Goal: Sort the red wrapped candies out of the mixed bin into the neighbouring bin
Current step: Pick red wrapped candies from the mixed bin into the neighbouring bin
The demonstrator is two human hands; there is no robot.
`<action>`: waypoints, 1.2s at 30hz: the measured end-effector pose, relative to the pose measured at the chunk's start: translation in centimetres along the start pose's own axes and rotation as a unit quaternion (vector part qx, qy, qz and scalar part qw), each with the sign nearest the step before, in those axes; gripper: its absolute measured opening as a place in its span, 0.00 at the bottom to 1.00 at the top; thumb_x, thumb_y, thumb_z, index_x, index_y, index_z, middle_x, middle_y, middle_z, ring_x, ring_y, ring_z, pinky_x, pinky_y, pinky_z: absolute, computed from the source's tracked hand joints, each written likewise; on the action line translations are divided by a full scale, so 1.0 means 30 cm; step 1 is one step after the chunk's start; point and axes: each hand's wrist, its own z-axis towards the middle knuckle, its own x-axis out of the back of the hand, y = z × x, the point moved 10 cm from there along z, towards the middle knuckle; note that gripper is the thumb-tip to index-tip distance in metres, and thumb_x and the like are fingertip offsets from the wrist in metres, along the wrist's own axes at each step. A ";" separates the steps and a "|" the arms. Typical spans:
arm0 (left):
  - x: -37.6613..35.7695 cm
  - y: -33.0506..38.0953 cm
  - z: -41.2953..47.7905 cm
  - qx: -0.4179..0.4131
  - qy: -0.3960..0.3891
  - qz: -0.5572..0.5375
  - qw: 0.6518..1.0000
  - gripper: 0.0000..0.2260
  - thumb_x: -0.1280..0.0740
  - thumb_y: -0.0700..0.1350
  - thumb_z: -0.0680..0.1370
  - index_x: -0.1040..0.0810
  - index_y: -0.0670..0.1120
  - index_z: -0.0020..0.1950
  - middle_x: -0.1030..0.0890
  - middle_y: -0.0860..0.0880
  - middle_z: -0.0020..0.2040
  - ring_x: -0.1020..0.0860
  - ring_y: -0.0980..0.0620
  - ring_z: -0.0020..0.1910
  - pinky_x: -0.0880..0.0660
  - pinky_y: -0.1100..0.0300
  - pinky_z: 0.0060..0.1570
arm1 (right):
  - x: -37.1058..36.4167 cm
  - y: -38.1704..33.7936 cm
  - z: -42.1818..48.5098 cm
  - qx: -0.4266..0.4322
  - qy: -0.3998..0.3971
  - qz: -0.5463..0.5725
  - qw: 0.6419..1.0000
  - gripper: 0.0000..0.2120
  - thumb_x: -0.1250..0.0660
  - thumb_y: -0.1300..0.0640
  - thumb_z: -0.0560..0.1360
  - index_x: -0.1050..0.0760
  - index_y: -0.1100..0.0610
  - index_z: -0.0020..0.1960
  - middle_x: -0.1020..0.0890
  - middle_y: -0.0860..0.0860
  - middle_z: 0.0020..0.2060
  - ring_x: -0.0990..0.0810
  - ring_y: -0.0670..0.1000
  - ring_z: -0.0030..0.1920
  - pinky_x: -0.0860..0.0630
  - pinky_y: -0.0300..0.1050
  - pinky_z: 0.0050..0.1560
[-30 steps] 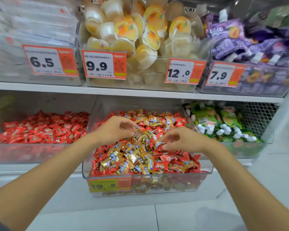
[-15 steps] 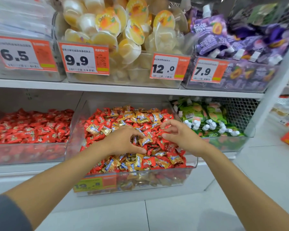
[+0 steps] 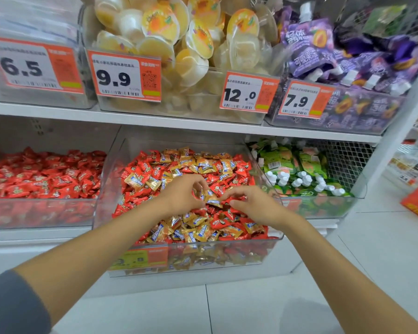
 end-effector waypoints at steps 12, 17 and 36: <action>0.116 -0.043 -0.068 -0.006 -0.010 -0.128 0.992 0.20 0.30 0.38 0.76 0.25 0.54 0.65 0.21 0.55 0.61 0.25 0.64 0.60 0.28 0.70 0.52 | -0.005 -0.051 -0.012 0.052 -0.004 0.033 0.998 0.21 0.31 0.38 0.70 0.23 0.57 0.44 0.24 0.36 0.30 0.28 0.36 0.31 0.35 0.31 0.36; 0.146 -0.042 -0.087 0.002 0.008 -0.114 0.993 0.15 0.33 0.37 0.78 0.22 0.51 0.63 0.19 0.53 0.58 0.23 0.60 0.58 0.27 0.70 0.51 | -0.133 -0.055 -0.010 0.047 -0.110 -0.060 0.991 0.13 0.25 0.46 0.70 0.19 0.54 0.46 0.23 0.37 0.30 0.27 0.37 0.31 0.33 0.31 0.35; -0.126 0.131 -0.134 -0.028 -0.192 -0.068 0.979 0.06 0.25 0.53 0.70 0.14 0.52 0.44 0.18 0.62 0.41 0.24 0.68 0.42 0.31 0.65 0.49 | 0.168 -0.029 -0.102 0.029 0.094 0.081 0.992 0.08 0.32 0.51 0.77 0.24 0.52 0.55 0.28 0.41 0.23 0.36 0.46 0.23 0.37 0.34 0.27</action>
